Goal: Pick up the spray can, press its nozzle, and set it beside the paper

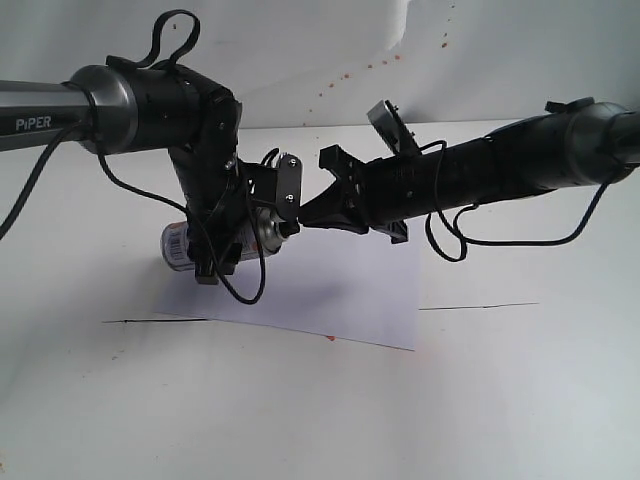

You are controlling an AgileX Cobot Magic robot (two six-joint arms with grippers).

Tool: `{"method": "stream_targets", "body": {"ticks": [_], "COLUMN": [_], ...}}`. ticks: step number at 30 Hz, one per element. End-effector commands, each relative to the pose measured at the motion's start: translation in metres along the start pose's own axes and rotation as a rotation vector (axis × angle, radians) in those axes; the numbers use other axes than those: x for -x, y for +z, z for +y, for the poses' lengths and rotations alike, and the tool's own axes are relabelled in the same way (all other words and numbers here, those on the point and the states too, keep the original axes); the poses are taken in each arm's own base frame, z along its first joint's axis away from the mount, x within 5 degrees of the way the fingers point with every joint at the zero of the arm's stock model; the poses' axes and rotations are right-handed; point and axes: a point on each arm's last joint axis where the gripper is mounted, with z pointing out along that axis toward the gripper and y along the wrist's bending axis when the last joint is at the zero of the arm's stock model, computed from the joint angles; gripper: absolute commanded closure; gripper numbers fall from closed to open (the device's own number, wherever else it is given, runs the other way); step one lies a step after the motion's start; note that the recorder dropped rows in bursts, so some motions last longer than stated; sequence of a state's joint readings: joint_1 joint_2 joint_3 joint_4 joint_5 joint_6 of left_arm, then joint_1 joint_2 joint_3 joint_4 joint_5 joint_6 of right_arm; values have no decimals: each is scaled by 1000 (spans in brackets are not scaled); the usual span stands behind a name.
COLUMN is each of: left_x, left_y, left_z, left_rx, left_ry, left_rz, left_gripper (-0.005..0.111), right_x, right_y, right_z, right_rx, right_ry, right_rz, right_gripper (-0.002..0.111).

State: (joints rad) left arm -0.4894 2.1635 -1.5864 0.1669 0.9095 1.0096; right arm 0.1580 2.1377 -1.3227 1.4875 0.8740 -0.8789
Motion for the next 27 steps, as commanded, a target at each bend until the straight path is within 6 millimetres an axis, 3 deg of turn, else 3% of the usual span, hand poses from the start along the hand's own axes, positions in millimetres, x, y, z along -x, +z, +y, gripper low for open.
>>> {"method": "stream_targets", "body": {"ticks": [1,7,10,15,20,23,27], "left_x": [3,3,2,0,-8,-14,-26], "left_y": [-8,-8,-12,-24,-33,-40,-51], "left_z": [4,4,5,8,17,21,28], "left_rx": [35,34,41,71,111,104,85], "left_ry": [-13,-15,-16,-49,-228,-330,-465], "left_rz": [-21,-20,-24,-39,-107,-182,-287], "left_gripper": [107,107,107,107,107,107,107], "right_x": [-1,-3,3,19,30,32,32], "right_y": [3,5,-5,-42,-84,-105,-130], "right_z": [5,6,1,-8,-1,11,44], "right_rx": [17,18,8,-46,-241,-386,-412], "right_ry": [-17,-20,-20,-38,-159,-245,-336], "right_rz": [11,16,1,-50,-96,-118,-198], "right_gripper": [108,108,108,108,108,108,108]}}
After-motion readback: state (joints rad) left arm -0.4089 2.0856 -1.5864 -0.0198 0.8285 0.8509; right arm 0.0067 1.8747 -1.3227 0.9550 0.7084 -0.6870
